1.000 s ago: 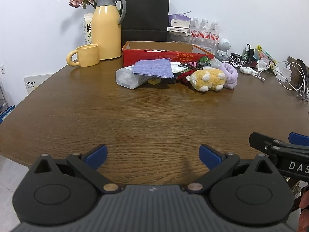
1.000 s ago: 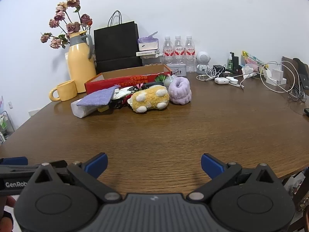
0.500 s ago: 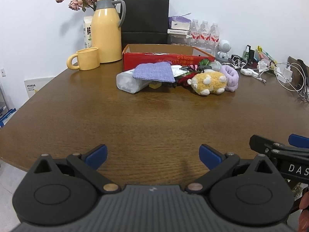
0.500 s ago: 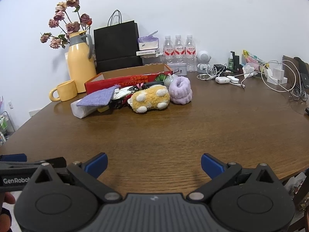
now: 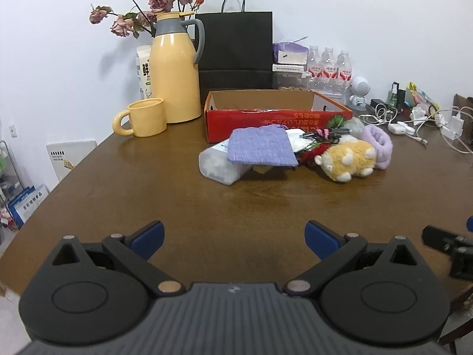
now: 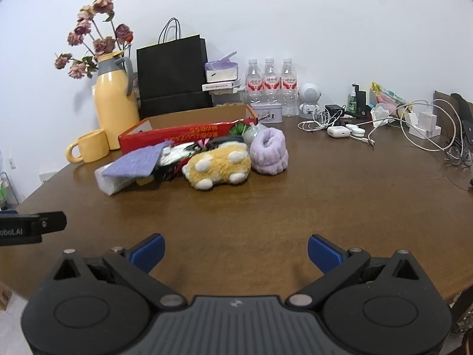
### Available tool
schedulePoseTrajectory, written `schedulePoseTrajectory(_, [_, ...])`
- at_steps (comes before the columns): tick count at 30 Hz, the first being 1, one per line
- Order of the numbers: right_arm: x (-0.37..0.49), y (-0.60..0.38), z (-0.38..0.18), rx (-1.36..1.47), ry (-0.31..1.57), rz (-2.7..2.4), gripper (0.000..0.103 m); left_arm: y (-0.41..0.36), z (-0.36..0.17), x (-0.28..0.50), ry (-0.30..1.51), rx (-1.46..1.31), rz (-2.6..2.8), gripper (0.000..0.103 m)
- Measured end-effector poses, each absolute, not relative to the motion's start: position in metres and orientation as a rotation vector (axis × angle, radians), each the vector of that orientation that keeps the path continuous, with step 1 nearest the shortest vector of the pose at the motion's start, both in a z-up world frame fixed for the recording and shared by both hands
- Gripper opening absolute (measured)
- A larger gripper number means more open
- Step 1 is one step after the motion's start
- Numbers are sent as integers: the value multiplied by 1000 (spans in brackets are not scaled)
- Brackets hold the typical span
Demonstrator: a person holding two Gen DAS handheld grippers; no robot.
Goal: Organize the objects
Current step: 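Pull the purple cloth pouch off the wipes pack with the right gripper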
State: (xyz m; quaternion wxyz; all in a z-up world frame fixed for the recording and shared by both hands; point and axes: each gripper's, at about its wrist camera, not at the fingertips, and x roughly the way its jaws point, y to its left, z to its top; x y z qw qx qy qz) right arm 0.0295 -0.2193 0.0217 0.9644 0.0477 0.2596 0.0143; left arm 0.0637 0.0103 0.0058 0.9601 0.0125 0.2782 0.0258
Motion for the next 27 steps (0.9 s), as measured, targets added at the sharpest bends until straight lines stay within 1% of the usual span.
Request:
schedulePoseTrajectory(7, [91,-238,26,149,516,101,103,12,8,133,548,23,2,103])
schedulePoseTrajectory(9, [117,-239,31,131,533,134,103,12,7,160,539,22,10,96])
schedulePoseTrajectory(10, [128,-237,35,116,518,144,103,12,6,172,543,16,13,92])
schedulePoseTrajectory(12, [153,-233,46,93,469,202,103,12,4,196,571,-5,7,88])
schedulePoseTrajectory(14, [185,-225,55,74,452,272,101,15,2,215,586,-47,10,81])
schedulePoseTrajectory(15, [203,-219,58,62,459,307,96,16,1,220,589,-59,15,79])
schedulePoseTrajectory(16, [220,-212,59,53,468,341,88,18,0,227,595,-63,23,77])
schedulePoseTrajectory(18, [260,-194,59,40,520,412,84,19,-4,237,606,-53,41,76])
schedulePoseTrajectory(20, [298,-177,52,62,582,491,79,20,-10,243,622,-34,62,62])
schedulePoseTrajectory(21, [314,-170,48,76,614,508,72,19,-12,241,612,-22,72,60])
schedulePoseTrajectory(22, [329,-163,45,73,629,516,70,18,-13,240,597,16,50,59])
schedulePoseTrajectory(24, [353,-149,37,58,638,528,70,18,-14,236,584,39,56,59])
schedulePoseTrajectory(26, [372,-138,30,68,680,536,55,22,-14,232,591,20,50,60])
schedulePoseTrajectory(27, [375,-134,28,65,695,540,34,23,-14,230,596,13,49,60])
